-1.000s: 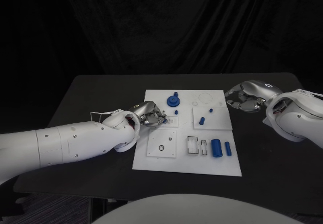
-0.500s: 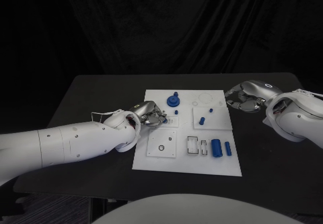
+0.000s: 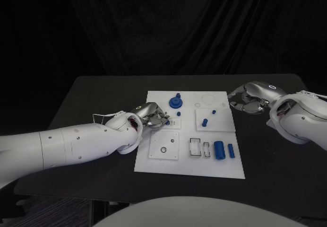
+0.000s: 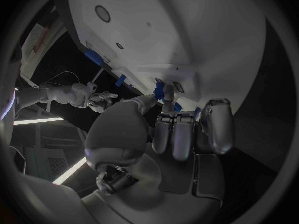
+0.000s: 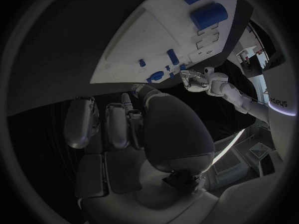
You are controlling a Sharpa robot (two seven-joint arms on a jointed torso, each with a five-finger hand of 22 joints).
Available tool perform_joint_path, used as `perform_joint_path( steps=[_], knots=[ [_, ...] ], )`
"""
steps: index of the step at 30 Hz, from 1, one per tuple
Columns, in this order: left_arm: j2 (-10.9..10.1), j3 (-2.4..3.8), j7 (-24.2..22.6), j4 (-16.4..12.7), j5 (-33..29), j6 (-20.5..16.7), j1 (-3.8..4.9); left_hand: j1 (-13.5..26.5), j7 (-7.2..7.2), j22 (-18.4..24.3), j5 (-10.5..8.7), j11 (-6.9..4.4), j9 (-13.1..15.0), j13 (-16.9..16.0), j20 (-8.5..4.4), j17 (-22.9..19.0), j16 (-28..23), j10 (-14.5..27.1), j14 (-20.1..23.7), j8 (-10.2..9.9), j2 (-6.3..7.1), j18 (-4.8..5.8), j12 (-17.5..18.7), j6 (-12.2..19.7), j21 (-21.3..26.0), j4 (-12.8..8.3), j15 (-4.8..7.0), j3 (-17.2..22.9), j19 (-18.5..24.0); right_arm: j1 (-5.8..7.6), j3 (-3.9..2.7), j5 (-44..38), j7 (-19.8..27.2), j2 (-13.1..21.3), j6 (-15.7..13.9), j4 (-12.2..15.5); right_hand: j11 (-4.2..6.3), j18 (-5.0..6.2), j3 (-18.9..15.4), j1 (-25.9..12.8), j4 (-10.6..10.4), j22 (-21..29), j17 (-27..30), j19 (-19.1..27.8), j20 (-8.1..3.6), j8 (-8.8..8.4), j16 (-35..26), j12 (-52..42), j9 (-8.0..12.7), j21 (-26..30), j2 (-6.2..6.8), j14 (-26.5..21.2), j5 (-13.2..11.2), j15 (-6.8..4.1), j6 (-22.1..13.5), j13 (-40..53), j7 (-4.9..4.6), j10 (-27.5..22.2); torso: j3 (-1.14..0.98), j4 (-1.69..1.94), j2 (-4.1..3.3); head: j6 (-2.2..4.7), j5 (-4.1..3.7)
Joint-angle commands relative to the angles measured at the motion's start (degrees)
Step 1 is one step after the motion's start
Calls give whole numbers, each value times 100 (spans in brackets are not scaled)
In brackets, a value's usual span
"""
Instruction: Assemble the parts on the task board
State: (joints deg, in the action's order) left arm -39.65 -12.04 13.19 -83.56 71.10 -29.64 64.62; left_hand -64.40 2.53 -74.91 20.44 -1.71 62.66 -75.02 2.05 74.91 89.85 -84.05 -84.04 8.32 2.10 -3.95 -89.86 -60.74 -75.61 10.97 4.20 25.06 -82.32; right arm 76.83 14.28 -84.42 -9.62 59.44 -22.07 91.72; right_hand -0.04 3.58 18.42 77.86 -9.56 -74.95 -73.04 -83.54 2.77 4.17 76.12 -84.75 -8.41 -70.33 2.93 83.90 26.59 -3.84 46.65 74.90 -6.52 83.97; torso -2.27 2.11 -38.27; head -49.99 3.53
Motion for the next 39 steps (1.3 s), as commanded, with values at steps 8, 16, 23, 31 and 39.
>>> perform_joint_path(
  steps=[8,16,23,31,39],
  knots=[
    [1,-14,-139,5,-17,53,-43,368,-8,-779,-542,12,-82,-1498,-6,1509,15,-595,-596,-80,-23,20,-14,-48,26,534,21,-465,-35,-17,-3,-12,-50,6,15,3,-28,61,33,-39,14,-927,7,50,-5,-20,-27,33,6,24,24,217,11,30,12,916,23,52,-1,5,-2,-1,-5],
    [-2,-14,-151,9,-17,19,-47,573,-2,-791,-559,19,-129,-1498,-3,1509,15,-595,-596,-108,-144,20,-14,-81,34,580,16,-685,-43,-18,-3,-12,-49,5,16,2,-29,63,48,-57,17,-925,10,51,-5,-20,-31,33,10,37,36,217,23,30,12,916,22,54,0,2,2,-1,-4],
    [-5,-14,-145,18,-17,-28,-49,1065,-46,-825,-700,-12,-58,-1498,-18,1509,15,-595,-596,-19,-328,25,-14,-216,21,587,35,-1115,-73,-20,-3,-12,-48,7,17,3,-29,63,48,-57,17,-925,10,51,-5,-20,-31,33,10,37,36,217,23,30,12,916,22,54,-2,5,-1,-1,-3],
    [-13,-13,-186,24,-17,-141,-50,1446,-170,-904,-831,-114,1254,-1498,-103,1509,15,-595,-596,825,-641,47,-14,-42,-32,583,127,-1761,-145,-22,-3,-12,-47,11,18,4,-29,63,48,-57,17,-925,10,51,-5,-20,-31,33,10,37,36,217,23,30,12,916,22,54,0,2,-1,-1,1],
    [-1,-13,-402,38,-17,-292,-50,1553,-136,-938,-713,-96,1410,-1498,-103,1509,15,-595,-596,1103,-822,57,-14,321,-52,587,117,-1998,-168,-22,-3,24,-47,12,24,4,-29,63,48,-57,17,-925,10,51,-5,-20,-31,33,10,37,36,217,23,30,12,916,22,54,0,3,-1,-1,3]
  ],
)
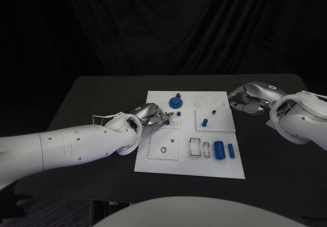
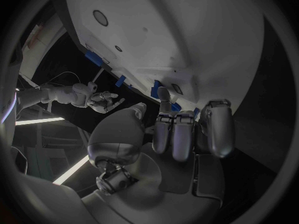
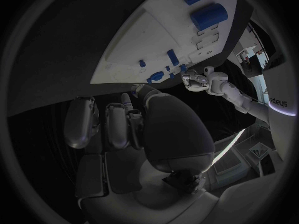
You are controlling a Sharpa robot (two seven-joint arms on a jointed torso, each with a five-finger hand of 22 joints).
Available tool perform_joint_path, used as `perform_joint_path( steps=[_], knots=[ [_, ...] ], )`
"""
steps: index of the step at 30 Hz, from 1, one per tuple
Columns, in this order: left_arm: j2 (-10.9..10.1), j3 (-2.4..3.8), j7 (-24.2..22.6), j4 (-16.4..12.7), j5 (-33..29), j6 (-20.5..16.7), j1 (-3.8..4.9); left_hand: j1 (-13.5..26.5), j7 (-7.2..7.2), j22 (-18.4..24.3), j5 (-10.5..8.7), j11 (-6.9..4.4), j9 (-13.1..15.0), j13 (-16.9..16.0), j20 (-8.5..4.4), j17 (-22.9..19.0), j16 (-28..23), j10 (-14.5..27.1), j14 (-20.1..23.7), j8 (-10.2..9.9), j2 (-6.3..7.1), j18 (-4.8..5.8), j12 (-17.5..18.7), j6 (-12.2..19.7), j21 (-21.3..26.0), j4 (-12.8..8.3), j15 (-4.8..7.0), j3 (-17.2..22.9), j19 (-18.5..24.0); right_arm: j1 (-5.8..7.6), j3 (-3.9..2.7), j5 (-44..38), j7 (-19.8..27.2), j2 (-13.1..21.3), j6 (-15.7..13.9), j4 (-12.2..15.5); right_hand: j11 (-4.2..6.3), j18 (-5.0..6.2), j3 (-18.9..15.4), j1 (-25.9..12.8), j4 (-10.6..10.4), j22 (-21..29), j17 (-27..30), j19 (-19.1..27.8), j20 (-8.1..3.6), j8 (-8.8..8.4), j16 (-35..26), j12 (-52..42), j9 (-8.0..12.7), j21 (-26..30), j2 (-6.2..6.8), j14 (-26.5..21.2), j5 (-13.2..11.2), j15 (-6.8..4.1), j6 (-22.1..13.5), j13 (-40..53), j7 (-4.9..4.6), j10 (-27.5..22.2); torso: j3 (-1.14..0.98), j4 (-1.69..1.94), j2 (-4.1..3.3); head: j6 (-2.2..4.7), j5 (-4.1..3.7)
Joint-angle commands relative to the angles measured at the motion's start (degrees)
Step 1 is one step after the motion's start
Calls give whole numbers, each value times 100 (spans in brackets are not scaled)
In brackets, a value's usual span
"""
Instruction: Assemble the parts on the task board
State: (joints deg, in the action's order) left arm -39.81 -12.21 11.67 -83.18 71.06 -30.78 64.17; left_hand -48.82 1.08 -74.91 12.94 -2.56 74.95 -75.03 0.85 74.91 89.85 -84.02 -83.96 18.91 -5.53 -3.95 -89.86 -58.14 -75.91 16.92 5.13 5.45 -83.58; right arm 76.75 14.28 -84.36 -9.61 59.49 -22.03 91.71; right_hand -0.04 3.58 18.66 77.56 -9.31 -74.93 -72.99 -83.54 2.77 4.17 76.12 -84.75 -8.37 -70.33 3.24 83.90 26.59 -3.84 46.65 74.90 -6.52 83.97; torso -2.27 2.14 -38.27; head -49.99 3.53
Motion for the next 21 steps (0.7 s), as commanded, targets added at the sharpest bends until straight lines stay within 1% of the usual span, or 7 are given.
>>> perform_joint_path(
  steps=[1,7,10,11,13,15,21],
  knots=[
    [17,4,-266,4,-14,-172,-6,-8,10,-944,63,-8,181,-1497,20,1509,15,-598,-604,84,-88,59,-14,89,-28,-7,21,-53,-46,-15,-3,23,-47,7,21,4,-30,63,24,-27,-8,-927,5,51,-5,-19,-31,33,6,37,5,217,23,31,12,916,22,54,1,0,-1,-1,5],
    [32,5,-364,36,-149,-99,-5,-47,8,-950,190,-6,178,-1497,27,1509,15,-598,-604,251,-186,56,-14,155,-13,-11,17,-113,-42,-15,-3,40,-51,16,29,9,-30,63,24,-27,-8,-927,5,51,-5,-19,-31,33,6,37,5,217,23,31,12,916,22,54,0,-2,-2,-1,4],
    [43,5,-355,52,-193,-24,-4,-115,7,-962,345,-5,175,-1497,31,1509,15,-598,-604,360,-246,57,-14,217,-12,-11,14,-150,-42,-15,-3,43,-54,19,34,13,-30,64,36,-40,-7,-925,9,53,-5,-19,-34,40,9,49,9,217,24,31,14,908,21,49,0,-1,-3,-1,6],
    [46,5,-349,54,-199,-6,-4,-125,4,-964,365,-6,175,-1497,31,1509,15,-598,-604,380,-253,58,-14,214,-14,-11,15,-155,-43,-15,-3,43,-54,19,34,14,-30,64,36,-40,-7,-925,9,53,-5,-19,-34,40,9,49,9,217,24,31,14,908,21,49,0,-2,-4,-1,6],
    [55,5,-322,61,-212,50,-4,-192,-18,-973,495,-21,173,-1497,26,1509,15,-598,-604,490,-287,58,-14,164,-15,-14,25,-164,-47,-15,-3,45,-55,24,36,17,-30,64,36,-40,-7,-925,9,53,-5,-19,-34,40,9,49,9,217,24,31,14,908,21,49,1,-1,-4,-1,2],
    [62,5,-276,66,-220,107,-4,-362,-49,-984,650,-46,187,-1497,12,1509,15,-598,-604,666,-275,59,-14,68,-18,-21,43,-134,-53,-15,-3,46,-57,27,41,19,-30,64,36,-40,-7,-925,9,53,-5,-19,-34,40,9,49,9,217,24,31,14,908,21,49,0,1,-3,-1,1],
    [71,5,-167,81,-230,234,-4,-518,-65,-992,709,-62,180,-1497,-2,1509,15,-598,-604,692,-194,59,-14,63,-18,-31,57,-119,-58,-15,-4,47,-58,30,48,23,-30,64,36,-40,-7,-925,9,53,-5,-19,-34,40,9,49,9,217,24,31,14,908,21,49,0,1,-2,-1,9]
  ],
)
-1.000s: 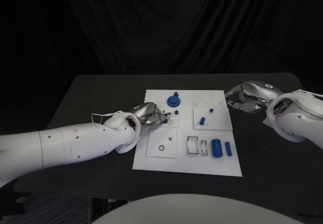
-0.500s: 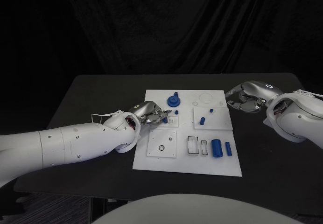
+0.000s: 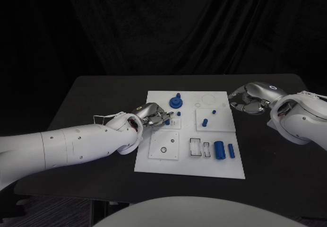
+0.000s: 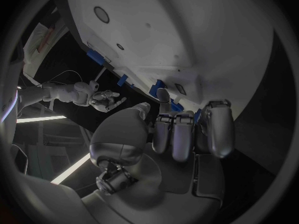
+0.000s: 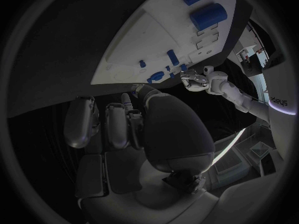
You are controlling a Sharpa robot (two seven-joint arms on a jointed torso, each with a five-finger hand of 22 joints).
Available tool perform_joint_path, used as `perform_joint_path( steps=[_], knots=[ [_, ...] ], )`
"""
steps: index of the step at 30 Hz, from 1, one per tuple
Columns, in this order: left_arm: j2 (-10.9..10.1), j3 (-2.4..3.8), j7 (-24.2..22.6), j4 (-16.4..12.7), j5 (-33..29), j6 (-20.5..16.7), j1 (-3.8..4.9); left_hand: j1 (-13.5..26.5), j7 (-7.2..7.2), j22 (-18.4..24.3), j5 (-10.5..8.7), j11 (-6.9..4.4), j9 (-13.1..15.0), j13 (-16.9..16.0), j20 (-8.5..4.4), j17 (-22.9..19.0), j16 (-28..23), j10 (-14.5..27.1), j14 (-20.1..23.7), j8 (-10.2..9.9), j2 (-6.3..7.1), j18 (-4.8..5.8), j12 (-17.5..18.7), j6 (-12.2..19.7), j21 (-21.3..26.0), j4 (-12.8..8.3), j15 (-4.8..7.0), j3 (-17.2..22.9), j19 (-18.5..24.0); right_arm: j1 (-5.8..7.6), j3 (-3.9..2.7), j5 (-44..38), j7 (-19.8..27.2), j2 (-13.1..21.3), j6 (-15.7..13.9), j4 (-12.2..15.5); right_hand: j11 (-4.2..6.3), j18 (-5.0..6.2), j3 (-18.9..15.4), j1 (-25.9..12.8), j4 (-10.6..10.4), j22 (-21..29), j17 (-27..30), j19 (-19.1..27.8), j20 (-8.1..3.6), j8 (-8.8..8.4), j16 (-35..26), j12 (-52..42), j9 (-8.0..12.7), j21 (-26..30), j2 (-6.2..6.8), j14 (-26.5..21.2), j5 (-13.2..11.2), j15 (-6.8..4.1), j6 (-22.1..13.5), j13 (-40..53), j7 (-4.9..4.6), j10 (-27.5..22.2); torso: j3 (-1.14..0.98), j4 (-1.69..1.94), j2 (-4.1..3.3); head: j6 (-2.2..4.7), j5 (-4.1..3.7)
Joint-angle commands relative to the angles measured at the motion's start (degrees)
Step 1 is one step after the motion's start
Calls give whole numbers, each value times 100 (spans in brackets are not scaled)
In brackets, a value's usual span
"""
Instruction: Assemble the parts on the task board
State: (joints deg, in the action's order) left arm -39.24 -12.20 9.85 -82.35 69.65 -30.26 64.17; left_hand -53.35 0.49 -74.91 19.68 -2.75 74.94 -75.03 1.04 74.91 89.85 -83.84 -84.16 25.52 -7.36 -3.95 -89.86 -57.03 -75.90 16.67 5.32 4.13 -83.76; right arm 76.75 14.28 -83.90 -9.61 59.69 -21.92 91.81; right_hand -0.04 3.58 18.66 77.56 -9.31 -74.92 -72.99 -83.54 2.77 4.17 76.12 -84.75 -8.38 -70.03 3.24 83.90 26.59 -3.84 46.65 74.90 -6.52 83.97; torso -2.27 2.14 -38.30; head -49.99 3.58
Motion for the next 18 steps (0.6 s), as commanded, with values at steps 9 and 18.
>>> perform_joint_path(
  steps=[9,18],
  knots=[
    [23,4,150,15,-92,463,-4,-365,-33,-1003,212,-67,138,-1497,-45,1509,15,-616,-584,-64,111,59,-14,-39,-8,-18,61,82,-45,-14,-3,85,-58,15,53,17,-30,68,46,-43,-5,-921,17,58,-5,-17,-41,45,10,38,6,215,24,31,16,903,21,44,1,-1,-3,-1,12],
    [30,4,147,18,-92,558,-4,-578,-39,-1014,277,-74,124,-1497,-52,1509,15,-616,-584,-119,210,62,-14,-54,-8,-34,68,153,-52,-14,-3,104,-62,18,57,18,-30,70,48,-44,-4,-919,23,60,-5,-17,-46,54,10,45,6,214,24,31,17,893,20,35,-2,5,5,-1,6]
  ],
)
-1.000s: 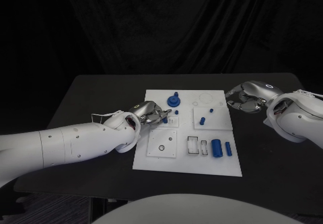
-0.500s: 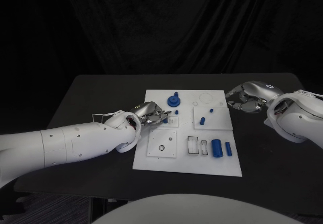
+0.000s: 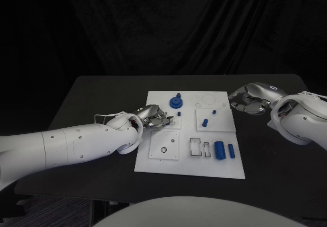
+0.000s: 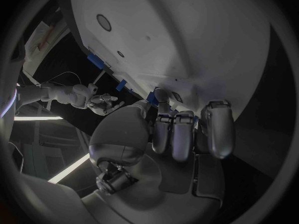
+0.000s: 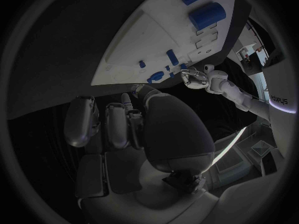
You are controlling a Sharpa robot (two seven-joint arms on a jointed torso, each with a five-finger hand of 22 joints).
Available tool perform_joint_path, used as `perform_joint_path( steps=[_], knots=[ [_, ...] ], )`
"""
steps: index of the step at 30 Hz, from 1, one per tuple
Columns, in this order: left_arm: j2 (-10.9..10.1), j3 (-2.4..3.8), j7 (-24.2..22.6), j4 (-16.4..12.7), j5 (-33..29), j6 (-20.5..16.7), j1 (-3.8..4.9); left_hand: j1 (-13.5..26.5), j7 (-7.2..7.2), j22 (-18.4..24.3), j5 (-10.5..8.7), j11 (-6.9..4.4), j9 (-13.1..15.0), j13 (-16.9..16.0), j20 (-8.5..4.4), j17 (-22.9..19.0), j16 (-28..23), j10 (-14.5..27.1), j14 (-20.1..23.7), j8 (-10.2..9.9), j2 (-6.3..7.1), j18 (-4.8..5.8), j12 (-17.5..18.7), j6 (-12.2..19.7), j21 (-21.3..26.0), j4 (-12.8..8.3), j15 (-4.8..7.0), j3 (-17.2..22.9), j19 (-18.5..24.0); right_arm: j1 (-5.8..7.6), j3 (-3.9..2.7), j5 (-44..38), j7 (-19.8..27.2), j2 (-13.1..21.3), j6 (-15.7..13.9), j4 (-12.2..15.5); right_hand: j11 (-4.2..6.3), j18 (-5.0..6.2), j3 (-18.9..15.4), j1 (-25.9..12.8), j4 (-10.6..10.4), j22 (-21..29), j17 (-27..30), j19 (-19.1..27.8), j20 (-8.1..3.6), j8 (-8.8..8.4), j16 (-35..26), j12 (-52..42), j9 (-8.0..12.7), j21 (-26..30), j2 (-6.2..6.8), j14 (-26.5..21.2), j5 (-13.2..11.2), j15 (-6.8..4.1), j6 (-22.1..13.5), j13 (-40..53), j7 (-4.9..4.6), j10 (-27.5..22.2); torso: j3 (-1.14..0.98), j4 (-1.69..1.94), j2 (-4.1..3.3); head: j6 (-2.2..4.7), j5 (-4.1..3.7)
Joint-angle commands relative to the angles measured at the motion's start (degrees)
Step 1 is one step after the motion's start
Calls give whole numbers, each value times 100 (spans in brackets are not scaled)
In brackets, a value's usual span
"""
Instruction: Assemble the parts on the task board
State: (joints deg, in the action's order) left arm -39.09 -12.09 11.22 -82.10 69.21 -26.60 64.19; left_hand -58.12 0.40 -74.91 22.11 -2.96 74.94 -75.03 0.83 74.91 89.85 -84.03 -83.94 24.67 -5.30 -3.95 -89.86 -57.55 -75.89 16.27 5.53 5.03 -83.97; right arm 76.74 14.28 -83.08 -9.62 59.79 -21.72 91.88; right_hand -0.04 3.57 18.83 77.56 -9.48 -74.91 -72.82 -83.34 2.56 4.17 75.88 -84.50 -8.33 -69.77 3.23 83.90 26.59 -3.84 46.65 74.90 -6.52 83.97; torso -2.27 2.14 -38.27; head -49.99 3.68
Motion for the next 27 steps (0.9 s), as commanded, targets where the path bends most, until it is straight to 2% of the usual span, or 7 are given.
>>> perform_joint_path(
  steps=[1,7,8,12,21,23,27],
  knots=[
    [14,-7,11,-6,-48,203,-6,-144,-32,-1016,48,-55,125,-1497,-33,1509,15,-597,-606,-43,14,62,-14,-6,-10,4,48,83,-33,-14,-3,22,-61,7,37,11,-30,70,32,-44,13,-919,5,40,16,-17,-22,29,6,19,6,214,24,31,17,893,20,35,-1,4,2,-1,-3],
    [9,-7,3,-2,-48,237,-6,-372,-41,-1023,96,-63,129,-1497,-40,1509,15,-597,-606,-84,76,61,-14,-19,3,-8,55,219,-35,-14,-3,24,-60,4,35,9,-30,70,32,-44,13,-919,5,40,16,-17,-22,29,6,19,6,214,24,31,17,893,20,35,1,-2,2,-1,4],
    [9,-7,-1,-1,-48,237,-6,-475,-47,-1028,206,-67,132,-1497,-45,1509,15,-597,-606,-98,105,61,-14,-25,3,-17,59,297,-38,-14,-3,24,-60,5,34,9,-30,70,32,-44,13,-919,5,40,16,-17,-22,29,6,19,6,214,24,31,17,893,20,35,1,-3,0,-1,4],
    [9,-7,-28,-1,-48,221,-6,-628,-52,-1035,388,-74,137,-1497,-50,1509,15,-597,-606,-117,180,62,-14,-34,11,-22,64,436,-40,-14,-3,38,-60,5,34,8,-31,73,40,-46,16,-915,13,45,16,-16,-29,35,7,37,7,212,24,32,19,887,18,29,-1,0,2,-1,-6],
    [6,-7,-71,-7,-48,177,-6,-826,-61,-1050,630,-84,142,-1497,-60,1509,15,-597,-606,-127,269,64,-14,-60,12,-35,74,715,-49,-14,-3,69,-64,2,40,4,-31,72,45,-45,19,-916,14,44,16,-15,-30,34,7,34,6,211,24,32,20,888,17,30,-4,-3,8,-1,-3],
    [1,-7,-84,-11,-48,151,-6,-891,-63,-1051,732,-87,143,-1497,-63,1509,15,-597,-606,-127,344,62,-14,-62,26,-51,78,828,-47,-14,-3,71,-66,-1,43,2,-31,72,45,-45,19,-916,14,44,16,-15,-30,34,7,34,6,211,24,32,20,888,17,30,-3,-2,5,-1,-10],
    [-10,-7,-120,-23,-48,90,-6,-937,-62,-1055,799,-88,141,-1497,-65,1509,15,-597,-606,-135,400,63,-14,-57,26,-67,79,915,-50,-14,-3,73,-67,-4,46,-2,-31,72,45,-45,19,-916,14,44,16,-15,-30,34,7,34,6,211,24,32,20,888,17,30,-1,0,1,-1,-5]
  ],
)
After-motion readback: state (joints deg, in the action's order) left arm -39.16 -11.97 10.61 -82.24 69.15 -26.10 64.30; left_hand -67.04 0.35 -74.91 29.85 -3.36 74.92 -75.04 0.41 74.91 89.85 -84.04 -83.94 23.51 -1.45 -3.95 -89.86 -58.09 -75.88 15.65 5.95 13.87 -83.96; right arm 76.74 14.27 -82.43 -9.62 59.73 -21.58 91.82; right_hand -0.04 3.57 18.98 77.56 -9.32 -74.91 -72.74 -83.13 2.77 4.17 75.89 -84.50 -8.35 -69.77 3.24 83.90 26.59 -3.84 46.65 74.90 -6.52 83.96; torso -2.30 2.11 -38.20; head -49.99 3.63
